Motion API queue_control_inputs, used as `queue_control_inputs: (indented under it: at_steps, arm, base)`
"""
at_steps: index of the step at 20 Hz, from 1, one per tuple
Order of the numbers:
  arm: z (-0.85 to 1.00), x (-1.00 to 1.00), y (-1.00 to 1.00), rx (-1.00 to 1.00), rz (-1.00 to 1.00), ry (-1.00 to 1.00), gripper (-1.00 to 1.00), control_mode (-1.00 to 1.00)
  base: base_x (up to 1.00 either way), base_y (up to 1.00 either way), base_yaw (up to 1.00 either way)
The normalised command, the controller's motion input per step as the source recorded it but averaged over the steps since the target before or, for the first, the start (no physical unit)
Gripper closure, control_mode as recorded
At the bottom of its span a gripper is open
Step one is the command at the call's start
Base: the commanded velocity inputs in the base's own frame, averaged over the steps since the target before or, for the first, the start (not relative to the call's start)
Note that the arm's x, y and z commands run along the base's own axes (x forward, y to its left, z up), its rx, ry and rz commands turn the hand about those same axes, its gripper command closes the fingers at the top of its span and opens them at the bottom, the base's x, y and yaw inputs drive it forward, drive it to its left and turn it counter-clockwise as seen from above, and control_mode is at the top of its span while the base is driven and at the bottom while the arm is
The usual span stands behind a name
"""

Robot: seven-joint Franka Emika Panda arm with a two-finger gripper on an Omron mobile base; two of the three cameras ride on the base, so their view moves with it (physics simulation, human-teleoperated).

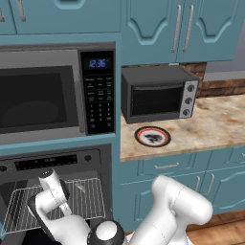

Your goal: Take the fish from the oven and place it on the plate on the counter.

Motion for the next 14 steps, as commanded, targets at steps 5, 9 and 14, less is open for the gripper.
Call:
queue_control_inputs:
  at_steps: [5, 9, 14]
  arm:
    - [-0.47, -0.17, -0.44, -0.12, 0.39, -0.01, -1.00, -1.00]
    - [-0.21, 0.15, -0.36, -0.10, 0.49, -0.08, -1.00, -1.00]
    - [0.01, 0.48, -0.36, -0.06, 0.59, -0.01, -1.00, -1.00]
  base:
    - [0.00, 0.00, 0.00]
    - [0.00, 0.00, 0.00]
    - [0.00, 0.00, 0.00]
